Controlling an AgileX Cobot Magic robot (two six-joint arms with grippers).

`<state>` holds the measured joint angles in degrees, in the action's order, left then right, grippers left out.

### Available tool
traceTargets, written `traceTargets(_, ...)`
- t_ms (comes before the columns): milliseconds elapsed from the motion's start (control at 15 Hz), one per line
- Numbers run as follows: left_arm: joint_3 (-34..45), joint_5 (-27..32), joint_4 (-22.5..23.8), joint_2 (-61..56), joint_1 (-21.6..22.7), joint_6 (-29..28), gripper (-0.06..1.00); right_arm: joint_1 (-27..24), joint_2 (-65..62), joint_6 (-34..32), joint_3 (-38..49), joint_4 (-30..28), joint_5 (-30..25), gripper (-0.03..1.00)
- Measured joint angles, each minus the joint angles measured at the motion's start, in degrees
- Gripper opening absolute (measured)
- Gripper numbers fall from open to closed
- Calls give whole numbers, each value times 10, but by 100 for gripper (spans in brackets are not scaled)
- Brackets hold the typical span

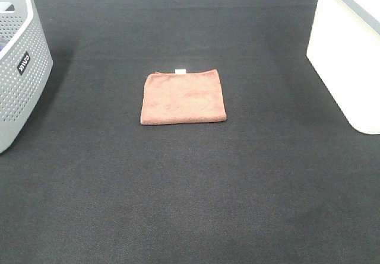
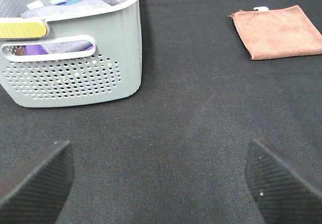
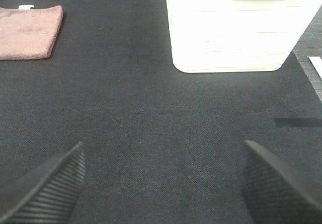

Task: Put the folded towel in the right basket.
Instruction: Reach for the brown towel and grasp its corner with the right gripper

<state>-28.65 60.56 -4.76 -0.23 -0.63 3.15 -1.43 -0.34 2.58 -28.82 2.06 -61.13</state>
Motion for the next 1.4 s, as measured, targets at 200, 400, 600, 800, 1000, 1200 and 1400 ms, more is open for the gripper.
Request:
traceTargets(200,0,0,0,0,0,0,87,0,0,0,0,0,0,78)
traceTargets(400,0,0,0,0,0,0,87,0,0,0,0,0,0,78)
traceTargets(600,0,0,0,0,0,0,87,0,0,0,0,0,0,78)
traceTargets(800,0,0,0,0,0,0,87,0,0,0,0,0,0,78)
traceTargets(1000,0,0,0,0,0,0,87,0,0,0,0,0,0,78)
traceTargets(1200,0,0,0,0,0,0,87,0,0,0,0,0,0,78)
traceTargets(1400,0,0,0,0,0,0,87,0,0,0,0,0,0,78)
